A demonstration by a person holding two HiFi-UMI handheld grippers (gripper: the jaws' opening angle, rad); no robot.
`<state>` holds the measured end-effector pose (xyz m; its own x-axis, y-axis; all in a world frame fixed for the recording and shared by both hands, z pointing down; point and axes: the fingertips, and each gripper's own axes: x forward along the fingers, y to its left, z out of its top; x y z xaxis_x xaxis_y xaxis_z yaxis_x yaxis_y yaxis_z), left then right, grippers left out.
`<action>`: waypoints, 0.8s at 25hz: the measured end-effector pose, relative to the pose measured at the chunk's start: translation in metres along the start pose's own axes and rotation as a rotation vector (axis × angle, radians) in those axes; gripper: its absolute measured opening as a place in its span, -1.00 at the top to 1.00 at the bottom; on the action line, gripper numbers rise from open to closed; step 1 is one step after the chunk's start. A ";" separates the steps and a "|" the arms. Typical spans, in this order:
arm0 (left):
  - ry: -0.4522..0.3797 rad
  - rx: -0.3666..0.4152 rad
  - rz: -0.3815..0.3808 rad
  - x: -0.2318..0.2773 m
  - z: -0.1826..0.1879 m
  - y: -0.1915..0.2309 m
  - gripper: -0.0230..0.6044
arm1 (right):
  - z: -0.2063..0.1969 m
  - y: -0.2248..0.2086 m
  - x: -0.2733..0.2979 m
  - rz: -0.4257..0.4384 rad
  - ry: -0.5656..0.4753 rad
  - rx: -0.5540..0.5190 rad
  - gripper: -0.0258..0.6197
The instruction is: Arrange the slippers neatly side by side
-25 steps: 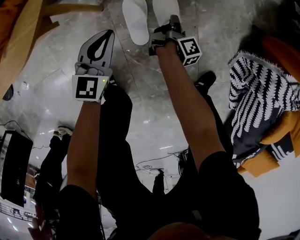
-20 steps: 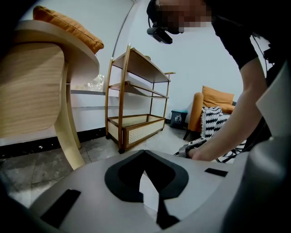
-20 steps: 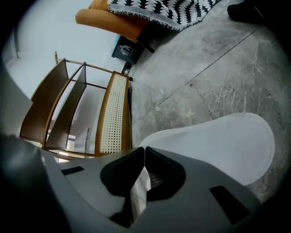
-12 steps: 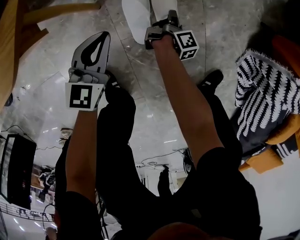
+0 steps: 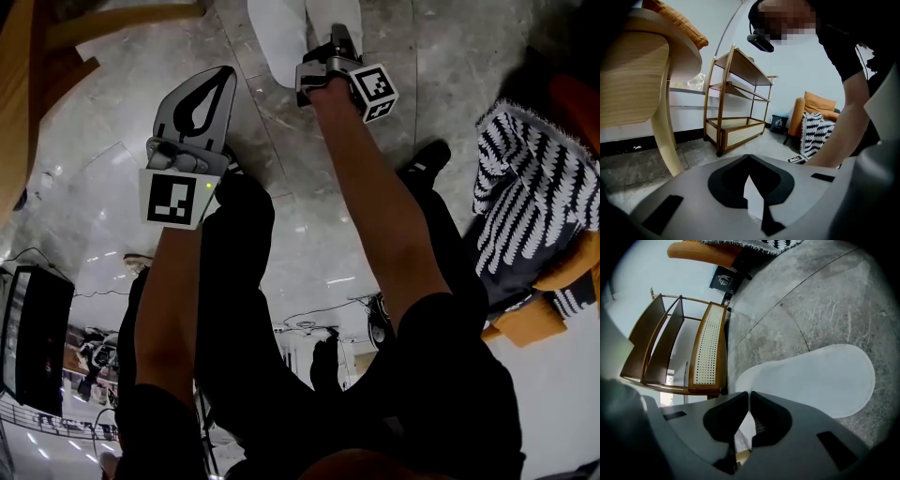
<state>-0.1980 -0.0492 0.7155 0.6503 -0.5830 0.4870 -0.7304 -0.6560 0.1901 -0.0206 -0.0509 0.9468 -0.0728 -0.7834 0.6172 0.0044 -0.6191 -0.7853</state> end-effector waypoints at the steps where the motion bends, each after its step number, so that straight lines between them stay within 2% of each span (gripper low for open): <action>1: 0.000 0.003 0.000 0.000 0.001 0.001 0.88 | -0.001 -0.001 0.000 0.001 0.009 0.006 0.80; 9: 0.001 0.030 -0.006 0.000 0.009 -0.002 0.88 | -0.024 -0.003 0.001 -0.006 0.192 0.094 0.80; 10: 0.004 0.033 -0.008 0.001 0.010 -0.003 0.88 | -0.027 -0.002 0.001 -0.005 0.219 0.098 0.70; 11: 0.003 0.032 -0.007 0.002 0.012 -0.005 0.88 | -0.028 0.000 0.000 -0.002 0.240 0.099 0.39; 12: 0.000 0.031 -0.005 0.003 0.014 -0.007 0.88 | -0.027 0.002 -0.002 -0.002 0.254 0.093 0.29; 17: 0.006 0.011 -0.004 0.003 0.026 -0.028 0.88 | -0.011 0.012 -0.037 -0.057 0.288 0.034 0.29; 20: 0.003 -0.035 0.010 0.000 0.039 -0.043 0.88 | -0.009 0.033 -0.071 -0.043 0.365 -0.021 0.33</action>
<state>-0.1586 -0.0398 0.6737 0.6427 -0.5879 0.4913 -0.7436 -0.6331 0.2151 -0.0244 -0.0153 0.8771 -0.4235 -0.6831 0.5950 -0.0268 -0.6471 -0.7620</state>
